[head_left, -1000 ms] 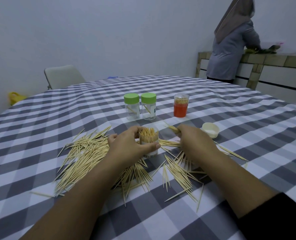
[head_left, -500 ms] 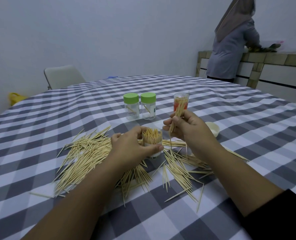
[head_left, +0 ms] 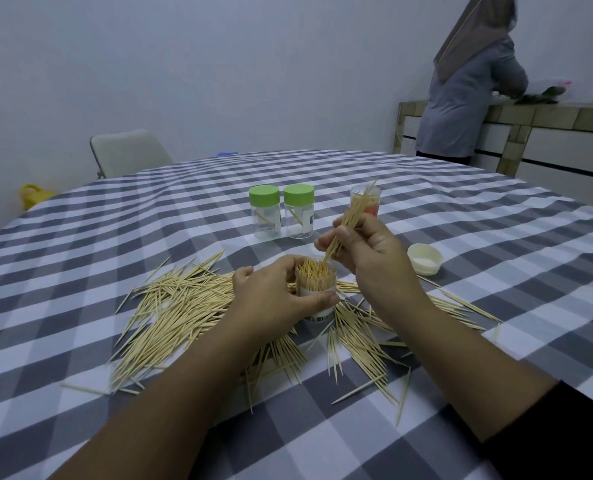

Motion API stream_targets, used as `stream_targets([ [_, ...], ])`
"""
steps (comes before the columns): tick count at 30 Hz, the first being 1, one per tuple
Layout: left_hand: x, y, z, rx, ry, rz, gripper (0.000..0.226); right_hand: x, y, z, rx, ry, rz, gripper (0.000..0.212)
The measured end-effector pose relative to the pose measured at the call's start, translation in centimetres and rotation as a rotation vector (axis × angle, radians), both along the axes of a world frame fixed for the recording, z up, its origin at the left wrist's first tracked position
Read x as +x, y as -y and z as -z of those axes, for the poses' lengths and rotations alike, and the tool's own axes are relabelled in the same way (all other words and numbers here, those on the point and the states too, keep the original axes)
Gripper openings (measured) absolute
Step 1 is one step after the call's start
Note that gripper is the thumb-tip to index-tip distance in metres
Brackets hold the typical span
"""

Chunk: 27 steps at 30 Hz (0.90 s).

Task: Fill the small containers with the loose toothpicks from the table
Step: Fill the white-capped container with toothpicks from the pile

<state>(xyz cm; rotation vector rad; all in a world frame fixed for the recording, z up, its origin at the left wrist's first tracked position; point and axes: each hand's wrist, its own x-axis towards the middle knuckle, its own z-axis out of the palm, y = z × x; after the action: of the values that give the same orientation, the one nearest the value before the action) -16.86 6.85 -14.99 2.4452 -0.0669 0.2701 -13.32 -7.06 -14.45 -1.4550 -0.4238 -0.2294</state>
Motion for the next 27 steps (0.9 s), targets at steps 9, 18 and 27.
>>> stream_targets([
  [9,0.82,-0.3,0.79,0.035,0.05,0.021,0.056,-0.38,-0.44,0.43,-0.276,-0.162,-0.021,0.017],
  [18,0.71,-0.28,0.6,0.051,0.037,0.017,0.058,-0.67,-0.4,0.37,-0.212,-0.149,-0.086,0.037],
  [27,1.0,-0.4,0.88,0.055,0.055,0.045,0.056,-0.54,-0.28,1.02,-0.359,0.073,-0.08,0.034],
])
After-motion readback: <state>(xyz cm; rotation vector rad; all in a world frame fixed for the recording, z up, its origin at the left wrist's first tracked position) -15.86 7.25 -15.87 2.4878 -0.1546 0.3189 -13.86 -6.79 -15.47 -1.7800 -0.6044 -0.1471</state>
